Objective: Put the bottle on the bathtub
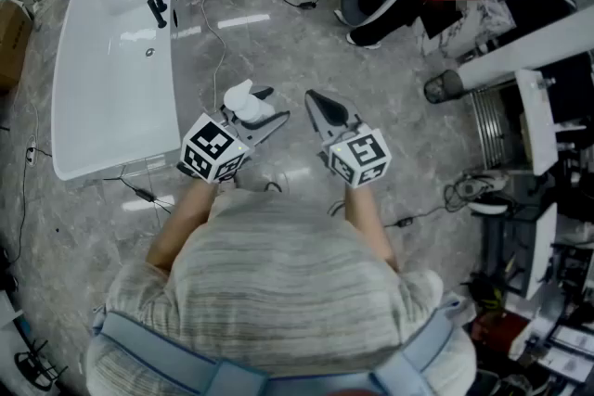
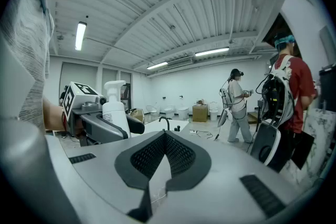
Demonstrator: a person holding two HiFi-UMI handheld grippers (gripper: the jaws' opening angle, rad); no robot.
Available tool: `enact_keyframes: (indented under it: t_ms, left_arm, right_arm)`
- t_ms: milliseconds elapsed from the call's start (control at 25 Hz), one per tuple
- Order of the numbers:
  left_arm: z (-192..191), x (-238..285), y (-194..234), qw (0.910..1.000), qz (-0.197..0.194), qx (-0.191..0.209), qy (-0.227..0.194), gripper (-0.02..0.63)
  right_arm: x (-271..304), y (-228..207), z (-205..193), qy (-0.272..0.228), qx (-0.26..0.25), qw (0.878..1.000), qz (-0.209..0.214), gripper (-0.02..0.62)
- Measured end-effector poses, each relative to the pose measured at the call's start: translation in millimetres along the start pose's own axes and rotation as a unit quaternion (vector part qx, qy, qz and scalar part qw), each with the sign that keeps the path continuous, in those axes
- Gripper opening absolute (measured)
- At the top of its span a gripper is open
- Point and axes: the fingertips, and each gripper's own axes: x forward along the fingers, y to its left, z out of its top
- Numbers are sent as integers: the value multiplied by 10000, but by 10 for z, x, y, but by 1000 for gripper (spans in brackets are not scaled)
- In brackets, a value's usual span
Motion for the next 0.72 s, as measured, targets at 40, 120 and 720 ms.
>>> enact_keyframes:
  t_ms: [40,120,720]
  left_arm:
    - [-1,6,-6,10000,-15,8,3,229]
    - [-3,20,-20,10000,-39,12,2,229]
    - [-43,116,-112,9999,-45,-116,-2,229]
  right_arm:
    - [-3,-2,-4,-2,13,10000,-7,3]
    - [-9,-8,-12,0,27,10000,-15,3]
    - [-99,-43,-21,-228,384,9988,225,3]
